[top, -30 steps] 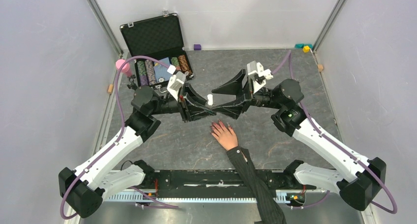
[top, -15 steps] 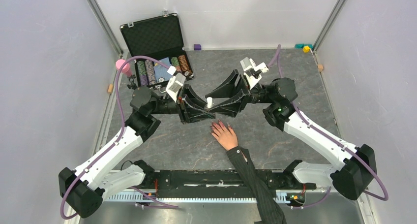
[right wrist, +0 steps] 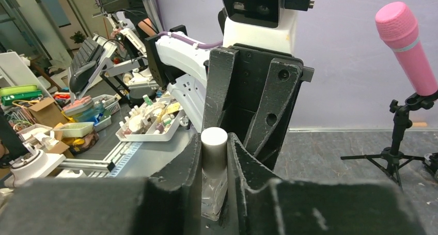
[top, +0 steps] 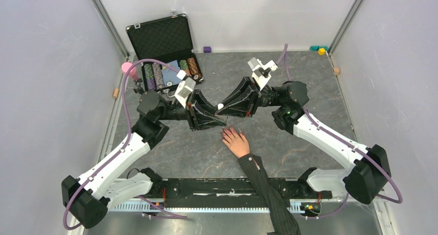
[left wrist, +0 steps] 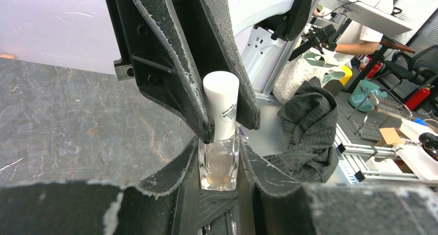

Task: Paint the nails
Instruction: Screw the nail polish bottle.

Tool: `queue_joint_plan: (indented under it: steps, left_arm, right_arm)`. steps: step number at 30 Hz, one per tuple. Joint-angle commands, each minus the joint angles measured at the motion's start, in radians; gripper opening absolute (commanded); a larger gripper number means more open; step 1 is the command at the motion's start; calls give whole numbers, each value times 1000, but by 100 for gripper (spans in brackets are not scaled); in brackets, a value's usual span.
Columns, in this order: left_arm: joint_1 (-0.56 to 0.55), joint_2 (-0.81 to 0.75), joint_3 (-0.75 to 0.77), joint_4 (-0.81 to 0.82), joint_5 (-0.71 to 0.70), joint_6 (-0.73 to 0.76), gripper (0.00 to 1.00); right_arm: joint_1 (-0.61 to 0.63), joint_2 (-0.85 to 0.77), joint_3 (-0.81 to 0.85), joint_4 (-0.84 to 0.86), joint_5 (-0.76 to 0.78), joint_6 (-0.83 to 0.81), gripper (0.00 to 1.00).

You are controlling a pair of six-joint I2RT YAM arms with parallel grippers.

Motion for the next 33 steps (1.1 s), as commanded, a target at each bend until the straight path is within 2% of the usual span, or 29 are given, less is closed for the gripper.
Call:
queue_joint_plan:
  steps: [1, 4, 7, 14, 20, 25, 33]
  left_arm:
    - [4, -5, 10, 8, -14, -3, 2]
    - [4, -17, 15, -33, -42, 34, 2]
    - [4, -39, 18, -102, -111, 93, 2]
    - [5, -100, 19, -264, -378, 218, 2]
    - [5, -134, -6, -285, -534, 240, 2]
    - [4, -146, -10, -319, -645, 254, 2]
    - [4, -148, -21, -346, -760, 254, 2]
  right_arm:
    - [4, 1, 43, 51, -37, 38, 13]
    - [5, -2, 39, 27, -29, 22, 0]
    - [4, -9, 53, -92, -10, -56, 0]
    - [5, -7, 107, -454, 89, -253, 0]
    - [22, 24, 119, -588, 197, -298, 0]
    - [64, 74, 156, -719, 350, -330, 0]
    - [176, 178, 282, -942, 682, -363, 0]
